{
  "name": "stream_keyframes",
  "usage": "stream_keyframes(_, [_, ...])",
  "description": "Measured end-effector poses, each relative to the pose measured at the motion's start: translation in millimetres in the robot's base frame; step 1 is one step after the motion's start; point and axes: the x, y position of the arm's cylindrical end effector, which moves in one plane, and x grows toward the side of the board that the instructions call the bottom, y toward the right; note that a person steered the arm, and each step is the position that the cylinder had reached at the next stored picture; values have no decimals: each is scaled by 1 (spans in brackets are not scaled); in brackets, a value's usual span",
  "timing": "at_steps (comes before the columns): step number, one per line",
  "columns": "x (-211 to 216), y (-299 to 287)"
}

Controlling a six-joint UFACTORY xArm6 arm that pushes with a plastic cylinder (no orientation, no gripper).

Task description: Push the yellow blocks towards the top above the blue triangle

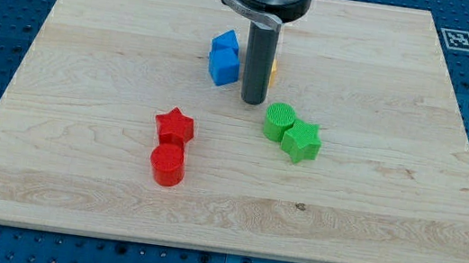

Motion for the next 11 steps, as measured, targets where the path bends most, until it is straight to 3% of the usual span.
stream_keyframes(3, [-19,24])
stream_keyframes(7, [-123,42])
stream_keyframes(11, [-76,34])
